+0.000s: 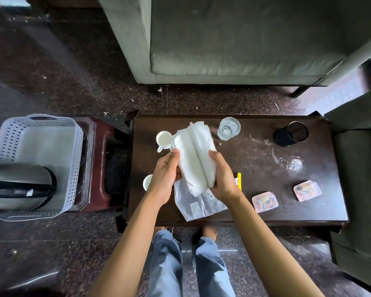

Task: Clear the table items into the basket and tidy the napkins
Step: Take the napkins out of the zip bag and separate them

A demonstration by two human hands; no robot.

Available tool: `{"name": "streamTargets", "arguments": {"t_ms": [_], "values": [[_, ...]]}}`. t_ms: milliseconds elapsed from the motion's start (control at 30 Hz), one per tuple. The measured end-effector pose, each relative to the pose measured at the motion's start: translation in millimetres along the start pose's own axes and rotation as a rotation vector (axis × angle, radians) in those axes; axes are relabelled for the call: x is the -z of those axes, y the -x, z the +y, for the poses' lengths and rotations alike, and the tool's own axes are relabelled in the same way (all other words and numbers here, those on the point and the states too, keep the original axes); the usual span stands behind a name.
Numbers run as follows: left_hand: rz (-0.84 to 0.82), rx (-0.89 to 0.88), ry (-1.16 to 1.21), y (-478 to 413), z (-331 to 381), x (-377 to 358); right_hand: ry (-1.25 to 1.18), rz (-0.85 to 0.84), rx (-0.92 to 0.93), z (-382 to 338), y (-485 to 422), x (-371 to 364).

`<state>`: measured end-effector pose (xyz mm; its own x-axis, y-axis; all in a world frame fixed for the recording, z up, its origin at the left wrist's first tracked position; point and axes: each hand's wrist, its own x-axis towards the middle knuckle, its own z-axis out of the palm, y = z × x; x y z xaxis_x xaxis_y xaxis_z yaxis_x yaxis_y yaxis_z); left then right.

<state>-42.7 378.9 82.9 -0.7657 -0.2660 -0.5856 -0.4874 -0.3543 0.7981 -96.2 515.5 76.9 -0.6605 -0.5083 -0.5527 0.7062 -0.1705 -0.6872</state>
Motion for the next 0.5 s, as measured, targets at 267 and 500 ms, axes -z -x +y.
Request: {"name": "streamTargets", "arguments": {"t_ms": [267,500], "values": [[0.048,0.020,0.016,-1.6,10.0,27.2,-0.303,-0.036,-0.106,5.7,-7.3,-13.3],[0.120,0.019,0.127,1.1,18.2,45.8,-0.177,0.042,-0.171,3.2,-14.9,-26.6]]}}
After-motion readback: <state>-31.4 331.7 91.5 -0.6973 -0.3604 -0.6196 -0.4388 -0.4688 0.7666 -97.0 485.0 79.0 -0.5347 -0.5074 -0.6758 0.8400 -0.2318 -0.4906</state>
